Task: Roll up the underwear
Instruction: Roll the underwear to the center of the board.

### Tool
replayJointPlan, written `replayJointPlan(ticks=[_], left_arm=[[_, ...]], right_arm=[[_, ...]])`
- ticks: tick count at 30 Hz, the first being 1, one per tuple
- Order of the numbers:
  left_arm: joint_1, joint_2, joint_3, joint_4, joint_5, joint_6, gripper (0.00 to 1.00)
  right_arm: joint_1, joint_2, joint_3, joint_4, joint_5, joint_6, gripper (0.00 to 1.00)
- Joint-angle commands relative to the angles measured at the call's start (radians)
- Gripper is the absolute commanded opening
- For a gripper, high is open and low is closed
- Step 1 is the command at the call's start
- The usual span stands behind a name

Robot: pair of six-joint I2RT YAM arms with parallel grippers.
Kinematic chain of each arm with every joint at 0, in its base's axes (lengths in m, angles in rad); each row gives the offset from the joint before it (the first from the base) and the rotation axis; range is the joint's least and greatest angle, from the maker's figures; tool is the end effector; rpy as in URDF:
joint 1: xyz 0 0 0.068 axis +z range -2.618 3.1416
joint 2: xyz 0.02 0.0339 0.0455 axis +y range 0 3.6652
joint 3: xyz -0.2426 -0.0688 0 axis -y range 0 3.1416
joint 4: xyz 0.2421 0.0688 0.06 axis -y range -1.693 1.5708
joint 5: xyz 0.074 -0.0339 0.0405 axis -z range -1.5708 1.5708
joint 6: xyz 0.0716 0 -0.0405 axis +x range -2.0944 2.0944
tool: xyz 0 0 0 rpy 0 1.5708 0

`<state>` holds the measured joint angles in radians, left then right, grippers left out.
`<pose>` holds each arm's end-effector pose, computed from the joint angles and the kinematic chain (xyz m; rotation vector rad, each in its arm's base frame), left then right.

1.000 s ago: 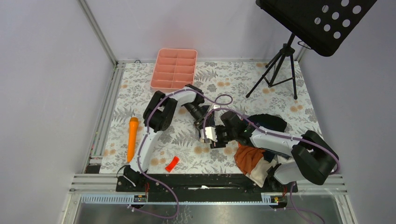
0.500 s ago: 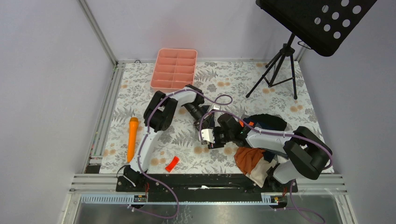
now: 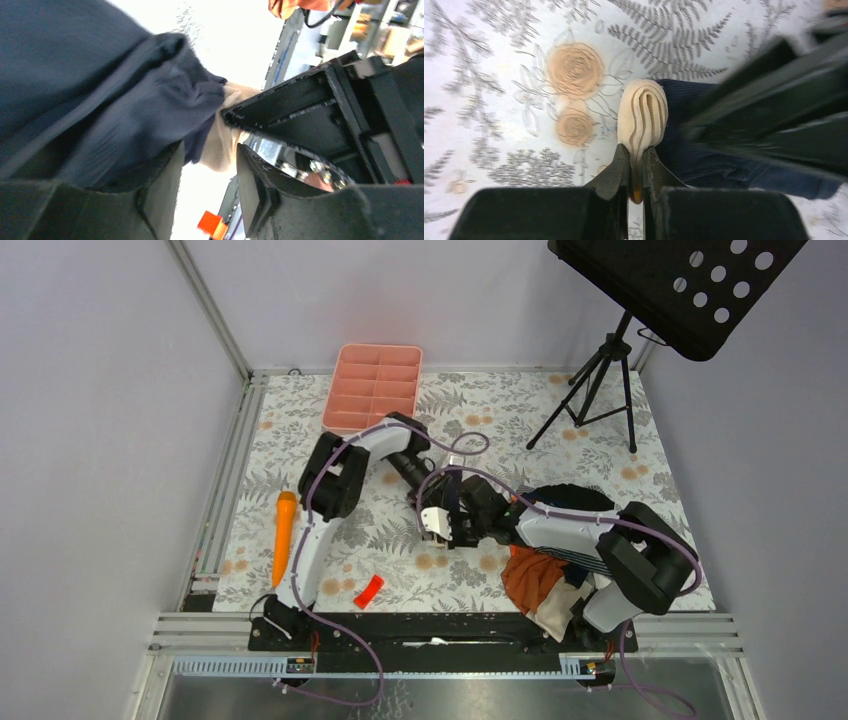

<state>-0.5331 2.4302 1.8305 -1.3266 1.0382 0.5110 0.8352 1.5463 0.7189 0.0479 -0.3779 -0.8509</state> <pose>0.3123 -0.2559 0.0813 -1.0009 -2.2427 1.3909 0.1965 0.2565 0.1196 -1.8511 1.4015 0.4350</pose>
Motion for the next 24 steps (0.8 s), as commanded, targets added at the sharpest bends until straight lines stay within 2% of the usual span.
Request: replayJointPlan(ticks=[1, 3, 5, 8, 11, 15, 18, 21, 24], left_arm=[[0.145, -0.185, 0.106, 0.037, -0.115, -0.021, 0.48], [0.246, -0.224, 0.162, 0.04, -0.163, -0.043, 0.5], [0.335, -0.285, 0.151, 0.117, -0.184, -0.096, 0.51], [0.417, -0.437, 0.009, 0.312, -0.215, -0.17, 0.52], [0.417, -0.639, -0.186, 0.474, -0.264, -0.106, 0.52], [0.349, -0.934, -0.473, 0.68, -0.322, 0.033, 0.54], [0.249, -1.086, -0.612, 0.748, -0.392, 0.139, 0.54], [0.121, -1.2, -0.722, 0.76, -0.425, 0.3, 0.54], [-0.05, -1.229, -0.792, 0.749, -0.49, 0.444, 0.56]], right_arm=[[0.0, 0.03, 0.112, -0.218, -0.138, 0.117, 0.0], [-0.025, 0.051, 0.153, -0.288, -0.192, 0.17, 0.0], [-0.051, 0.076, 0.189, -0.339, -0.24, 0.21, 0.0], [-0.098, 0.129, 0.237, -0.389, -0.304, 0.274, 0.0], [-0.158, 0.21, 0.297, -0.418, -0.359, 0.345, 0.0], [-0.212, 0.376, 0.45, -0.563, -0.395, 0.368, 0.0], [-0.242, 0.481, 0.542, -0.644, -0.424, 0.372, 0.01], [-0.264, 0.593, 0.63, -0.732, -0.445, 0.376, 0.02], [-0.269, 0.677, 0.693, -0.811, -0.446, 0.365, 0.03]])
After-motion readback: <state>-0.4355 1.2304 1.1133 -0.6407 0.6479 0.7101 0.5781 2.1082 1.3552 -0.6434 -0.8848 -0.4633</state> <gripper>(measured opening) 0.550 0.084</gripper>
